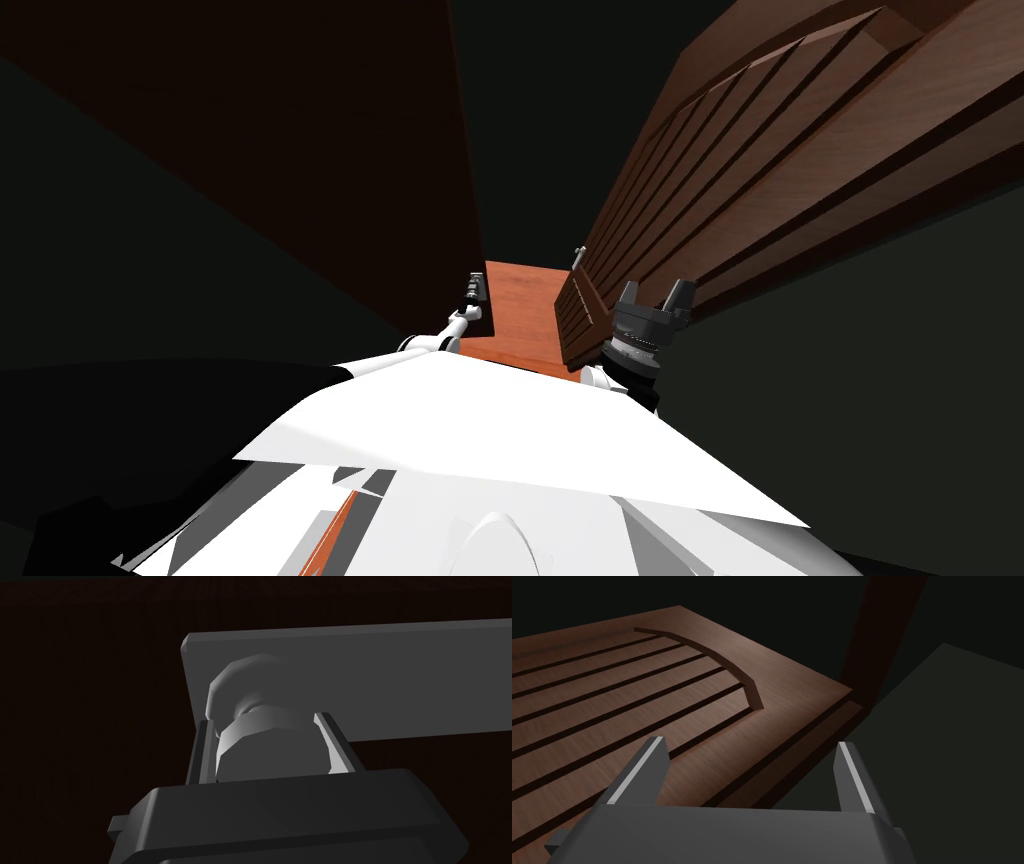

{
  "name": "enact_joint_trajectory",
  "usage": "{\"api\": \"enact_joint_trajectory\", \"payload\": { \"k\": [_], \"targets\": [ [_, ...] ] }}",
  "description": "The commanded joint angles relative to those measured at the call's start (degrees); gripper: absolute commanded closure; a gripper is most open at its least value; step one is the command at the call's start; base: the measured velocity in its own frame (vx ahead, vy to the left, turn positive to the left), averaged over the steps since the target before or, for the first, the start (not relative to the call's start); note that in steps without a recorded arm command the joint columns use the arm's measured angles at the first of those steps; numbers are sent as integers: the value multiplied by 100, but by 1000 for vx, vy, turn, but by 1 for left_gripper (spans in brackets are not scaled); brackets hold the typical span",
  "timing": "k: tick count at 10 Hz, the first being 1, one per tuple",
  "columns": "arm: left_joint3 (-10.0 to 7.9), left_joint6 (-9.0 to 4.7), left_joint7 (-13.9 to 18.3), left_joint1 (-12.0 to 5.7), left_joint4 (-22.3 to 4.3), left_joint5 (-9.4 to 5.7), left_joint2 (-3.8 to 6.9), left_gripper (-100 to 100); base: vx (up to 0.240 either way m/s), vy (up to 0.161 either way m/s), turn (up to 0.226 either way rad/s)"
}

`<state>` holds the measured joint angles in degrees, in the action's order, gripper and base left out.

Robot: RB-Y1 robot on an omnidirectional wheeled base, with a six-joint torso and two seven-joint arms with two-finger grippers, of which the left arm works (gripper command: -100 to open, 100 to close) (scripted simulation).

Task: Push the door open

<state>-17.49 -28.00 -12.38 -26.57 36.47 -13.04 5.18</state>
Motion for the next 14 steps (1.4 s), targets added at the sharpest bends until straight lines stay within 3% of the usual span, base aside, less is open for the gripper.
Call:
{"api": "enact_joint_trajectory", "payload": {
  "k": [1, 4, 5, 6, 8, 9, 14],
  "targets": [
    [-94, -5, -77, -11, 25, -82, 54, 100, 124, -10, -30],
    [-223, 2, -194, 45, 99, -194, 75, 100, 147, -17, -19],
    [-381, 12, -338, 114, 190, -332, 100, 100, 155, 6, -65],
    [-381, 12, -338, 114, 190, -332, 100, 100, 160, -2, -29],
    [-563, 22, -504, 193, 294, -490, 128, 100, 162, -22, -35],
    [-563, 22, -504, 193, 294, -490, 128, 100, 121, -9, -2],
    [-1135, 55, -1026, 443, 622, -989, 214, 100, 188, -7, -56]
  ]
}}
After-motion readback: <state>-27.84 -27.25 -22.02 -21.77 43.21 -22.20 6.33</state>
